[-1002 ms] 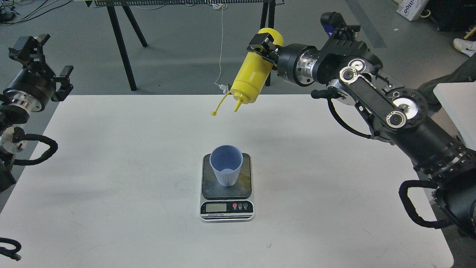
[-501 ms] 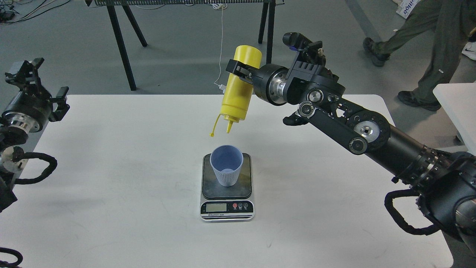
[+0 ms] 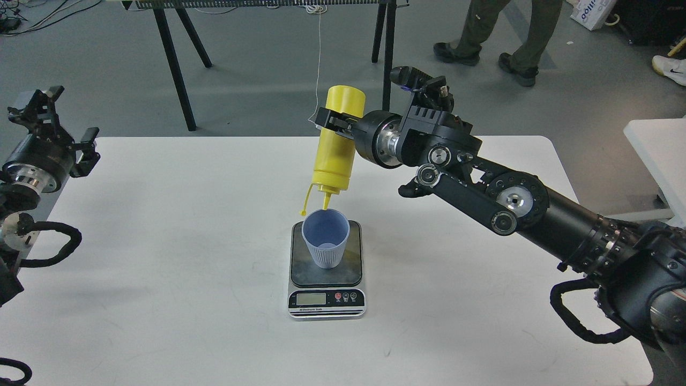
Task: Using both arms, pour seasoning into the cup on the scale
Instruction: 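Hold the inverted bottle above the cup to pour, then raise the bottle upright and carry it back toward its spot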
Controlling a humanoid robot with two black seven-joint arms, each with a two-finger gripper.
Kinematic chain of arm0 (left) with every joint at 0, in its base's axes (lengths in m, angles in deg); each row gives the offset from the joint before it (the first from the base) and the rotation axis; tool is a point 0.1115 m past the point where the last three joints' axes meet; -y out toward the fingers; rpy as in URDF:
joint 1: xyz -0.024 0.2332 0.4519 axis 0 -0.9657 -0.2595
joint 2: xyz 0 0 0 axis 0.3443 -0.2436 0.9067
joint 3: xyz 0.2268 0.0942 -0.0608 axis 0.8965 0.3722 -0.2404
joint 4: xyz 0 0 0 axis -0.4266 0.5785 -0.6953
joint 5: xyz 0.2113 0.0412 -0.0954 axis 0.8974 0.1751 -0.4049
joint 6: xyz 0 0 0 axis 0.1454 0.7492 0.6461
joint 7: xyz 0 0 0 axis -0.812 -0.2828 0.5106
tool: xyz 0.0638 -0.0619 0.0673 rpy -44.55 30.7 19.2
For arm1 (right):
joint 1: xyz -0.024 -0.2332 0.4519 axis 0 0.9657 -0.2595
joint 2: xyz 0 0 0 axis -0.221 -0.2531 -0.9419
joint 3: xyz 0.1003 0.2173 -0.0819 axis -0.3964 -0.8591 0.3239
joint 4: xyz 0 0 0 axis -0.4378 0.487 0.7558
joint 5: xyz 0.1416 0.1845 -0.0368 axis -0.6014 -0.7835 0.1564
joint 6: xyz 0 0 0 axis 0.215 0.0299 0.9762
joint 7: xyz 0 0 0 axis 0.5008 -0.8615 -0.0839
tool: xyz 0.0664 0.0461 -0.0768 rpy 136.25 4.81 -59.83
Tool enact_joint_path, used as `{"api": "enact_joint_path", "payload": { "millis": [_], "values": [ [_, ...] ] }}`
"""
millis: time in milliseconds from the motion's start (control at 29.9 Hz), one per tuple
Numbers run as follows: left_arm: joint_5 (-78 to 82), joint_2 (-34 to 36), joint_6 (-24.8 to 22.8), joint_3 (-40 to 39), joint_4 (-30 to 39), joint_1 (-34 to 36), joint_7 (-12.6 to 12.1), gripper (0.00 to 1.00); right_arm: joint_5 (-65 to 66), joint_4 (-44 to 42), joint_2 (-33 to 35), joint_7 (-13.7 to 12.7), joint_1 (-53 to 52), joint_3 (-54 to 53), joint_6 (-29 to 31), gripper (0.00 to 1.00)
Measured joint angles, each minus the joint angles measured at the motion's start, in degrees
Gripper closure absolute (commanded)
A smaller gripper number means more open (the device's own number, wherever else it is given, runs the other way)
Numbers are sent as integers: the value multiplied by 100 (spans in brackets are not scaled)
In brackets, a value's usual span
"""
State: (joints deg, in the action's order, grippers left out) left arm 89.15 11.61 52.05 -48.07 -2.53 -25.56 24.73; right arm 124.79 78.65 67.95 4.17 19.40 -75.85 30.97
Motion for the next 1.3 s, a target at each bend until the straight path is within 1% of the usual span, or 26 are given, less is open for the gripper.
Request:
{"api": "enact_joint_path", "payload": {
  "millis": [434,568,702,802,935,1002,1102,1203,1303],
  "values": [
    [0,-6,0,12,-9,-9,0,1,77,-17,-1,0,5,83,0,92],
    [1,-7,0,12,-9,-9,0,1,60,-195,-102,0,-31,-17,-100,92],
    [35,-7,1,32,-11,-17,0,1,-102,-638,-184,0,-247,-667,-263,93],
    [55,-3,0,47,-11,-18,0,1,-553,-964,-190,0,-410,-1521,-273,93],
    [65,11,-1,66,-7,-17,0,1,-2053,-1424,-135,0,-674,-2465,-262,93],
    [70,22,2,74,-6,-8,0,1,-3173,-1763,230,0,-756,-2787,-259,93],
    [69,27,2,81,1,28,0,1,-4877,-2019,931,0,-715,-3027,-223,92],
    [80,8,2,82,-1,50,0,1,-6761,-2081,1659,1,-116,-3060,-128,92],
    [86,-48,-1,83,3,80,0,1,-8554,-2085,1983,1,685,-3065,120,93]
  ]
}}
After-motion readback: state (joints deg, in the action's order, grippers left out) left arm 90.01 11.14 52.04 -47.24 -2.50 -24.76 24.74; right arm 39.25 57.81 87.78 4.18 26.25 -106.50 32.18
